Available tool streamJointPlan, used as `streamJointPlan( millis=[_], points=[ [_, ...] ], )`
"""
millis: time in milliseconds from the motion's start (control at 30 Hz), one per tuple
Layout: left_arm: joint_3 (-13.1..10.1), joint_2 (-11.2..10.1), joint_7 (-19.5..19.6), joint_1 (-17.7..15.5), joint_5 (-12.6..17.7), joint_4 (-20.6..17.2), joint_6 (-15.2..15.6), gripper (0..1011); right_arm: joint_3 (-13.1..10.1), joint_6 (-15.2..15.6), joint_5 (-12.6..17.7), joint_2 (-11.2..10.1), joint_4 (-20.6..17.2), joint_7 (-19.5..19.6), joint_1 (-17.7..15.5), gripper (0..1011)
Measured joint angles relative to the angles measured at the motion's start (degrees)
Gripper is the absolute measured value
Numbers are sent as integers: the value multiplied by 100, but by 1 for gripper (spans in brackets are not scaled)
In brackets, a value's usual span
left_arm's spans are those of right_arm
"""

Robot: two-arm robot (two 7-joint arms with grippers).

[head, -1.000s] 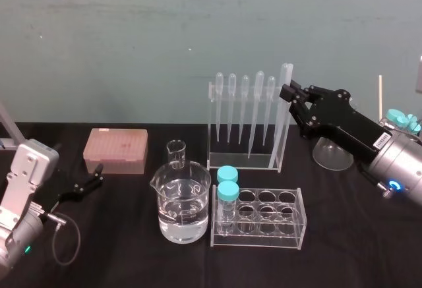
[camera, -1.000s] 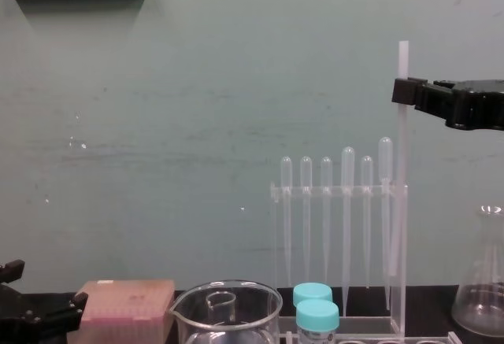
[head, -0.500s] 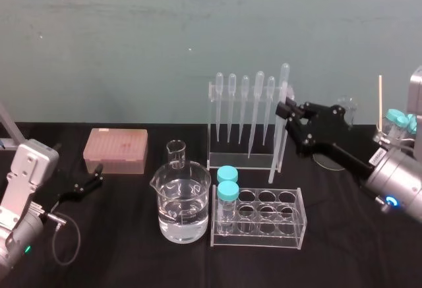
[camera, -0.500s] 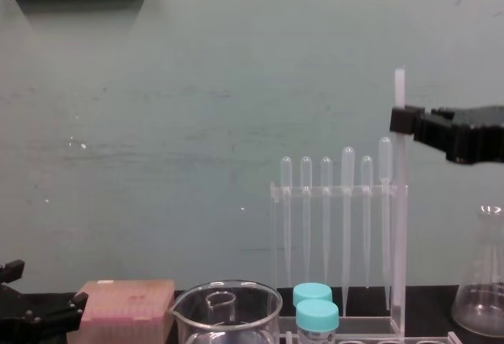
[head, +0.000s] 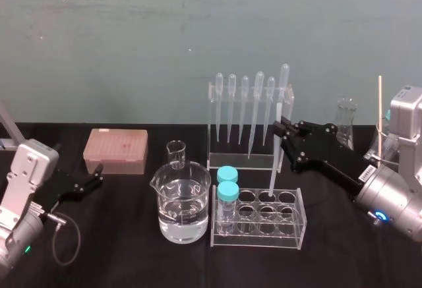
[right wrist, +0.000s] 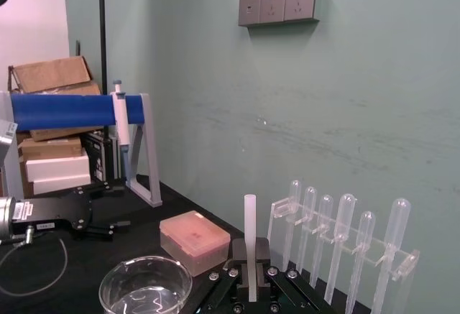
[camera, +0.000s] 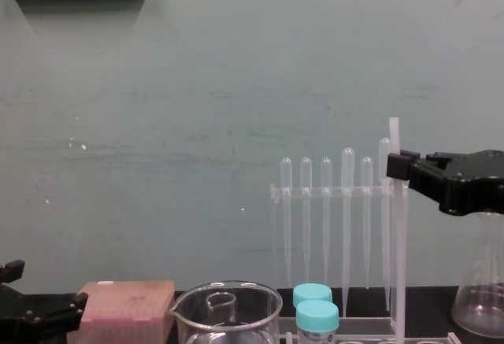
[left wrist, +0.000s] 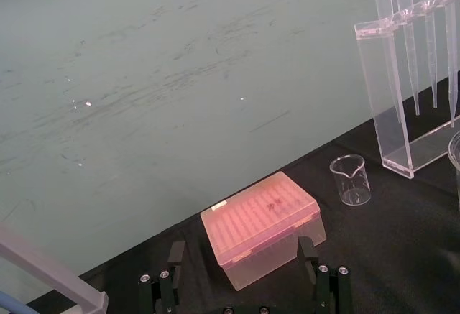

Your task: Pick up the stirring rod with one hand, then place it down.

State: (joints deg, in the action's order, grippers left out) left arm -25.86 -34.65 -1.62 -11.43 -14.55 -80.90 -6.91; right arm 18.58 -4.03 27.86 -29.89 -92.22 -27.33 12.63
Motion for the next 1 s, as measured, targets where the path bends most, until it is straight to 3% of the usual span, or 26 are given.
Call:
streamJointPlan(
  millis=[400, 1000],
  points=[
    [0, 0, 0, 0, 0, 0, 0, 1000, 56, 13, -67, 181, 276, -73, 117, 57],
    [0, 0, 0, 0, 0, 0, 0, 1000, 122, -106, -134, 264, 557, -221, 189, 57]
  ],
)
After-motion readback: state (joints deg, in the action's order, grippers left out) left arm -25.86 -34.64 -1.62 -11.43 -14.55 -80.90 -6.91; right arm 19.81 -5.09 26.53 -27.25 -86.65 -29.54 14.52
